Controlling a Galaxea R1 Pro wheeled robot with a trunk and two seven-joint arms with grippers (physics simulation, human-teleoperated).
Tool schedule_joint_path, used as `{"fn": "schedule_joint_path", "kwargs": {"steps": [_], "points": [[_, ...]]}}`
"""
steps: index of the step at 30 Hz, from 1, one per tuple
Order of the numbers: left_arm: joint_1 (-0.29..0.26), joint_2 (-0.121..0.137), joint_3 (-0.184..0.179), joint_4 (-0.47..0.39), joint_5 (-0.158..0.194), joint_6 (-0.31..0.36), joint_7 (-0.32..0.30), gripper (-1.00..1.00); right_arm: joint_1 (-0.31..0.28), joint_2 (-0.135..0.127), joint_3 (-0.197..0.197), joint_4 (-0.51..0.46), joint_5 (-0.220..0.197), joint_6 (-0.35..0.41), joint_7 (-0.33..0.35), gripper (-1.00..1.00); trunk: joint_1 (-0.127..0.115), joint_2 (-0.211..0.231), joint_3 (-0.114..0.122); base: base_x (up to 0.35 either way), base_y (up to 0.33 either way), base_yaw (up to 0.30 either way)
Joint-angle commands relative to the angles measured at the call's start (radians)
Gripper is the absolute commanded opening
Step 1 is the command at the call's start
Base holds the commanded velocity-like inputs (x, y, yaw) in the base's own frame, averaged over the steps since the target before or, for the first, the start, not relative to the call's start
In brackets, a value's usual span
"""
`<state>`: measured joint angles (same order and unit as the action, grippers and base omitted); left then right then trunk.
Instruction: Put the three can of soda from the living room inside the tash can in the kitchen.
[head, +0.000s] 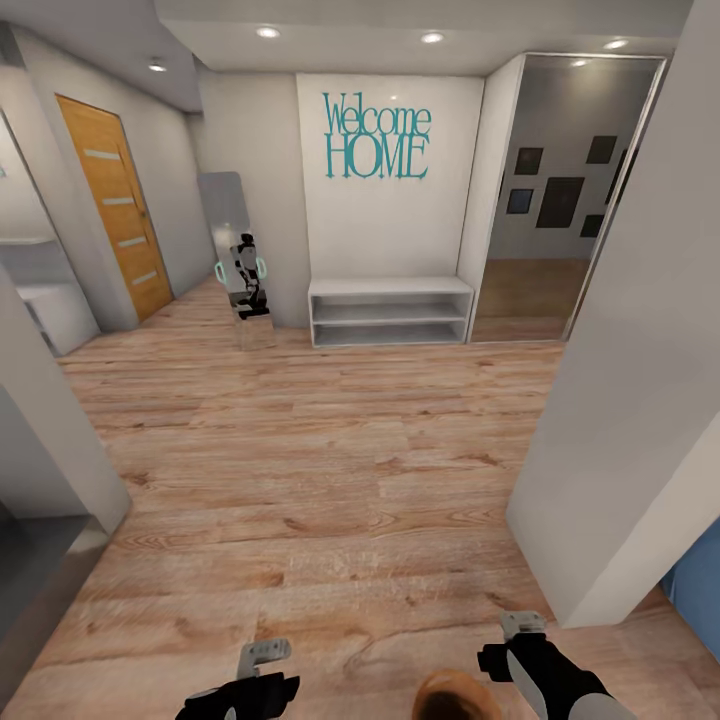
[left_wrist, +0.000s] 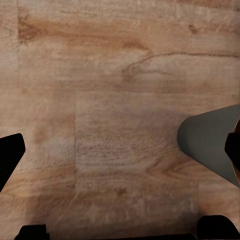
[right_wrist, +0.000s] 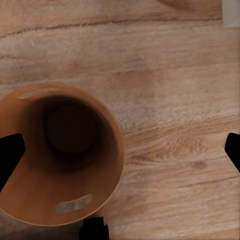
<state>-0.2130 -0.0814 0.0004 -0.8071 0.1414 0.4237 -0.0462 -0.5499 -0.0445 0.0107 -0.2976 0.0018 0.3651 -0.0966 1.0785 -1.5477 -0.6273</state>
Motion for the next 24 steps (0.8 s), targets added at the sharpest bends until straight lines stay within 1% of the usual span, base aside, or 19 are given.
{"fn": "schedule_joint_path", "kwargs": {"steps": [1,13,20,24], "points": [[0.000,0.000,0.000,0.000,0.000,0.000,0.000,1.00,0.000,0.000,0.000,0.000,0.000,0.000,0.000,1.00,0.004,-0.007,-0.003,0.000,0.000,0.000],[0.000,-0.001,-0.004,-0.002,0.002,-0.007,0.001,1.00,0.000,0.000,0.000,0.000,0.003,0.000,0.000,1.00,0.050,-0.091,-0.041,0.000,0.000,0.000],[-0.022,-0.003,-0.005,-0.036,0.007,0.018,0.000,1.00,0.000,0.000,0.001,0.000,0.003,0.000,0.000,1.00,0.077,-0.140,-0.063,0.000,0.000,0.000],[-0.030,-0.003,-0.005,-0.043,0.009,0.016,0.000,1.00,0.000,0.000,0.000,0.000,0.003,-0.001,0.000,1.00,0.077,-0.140,-0.063,0.000,0.000,0.000]]}}
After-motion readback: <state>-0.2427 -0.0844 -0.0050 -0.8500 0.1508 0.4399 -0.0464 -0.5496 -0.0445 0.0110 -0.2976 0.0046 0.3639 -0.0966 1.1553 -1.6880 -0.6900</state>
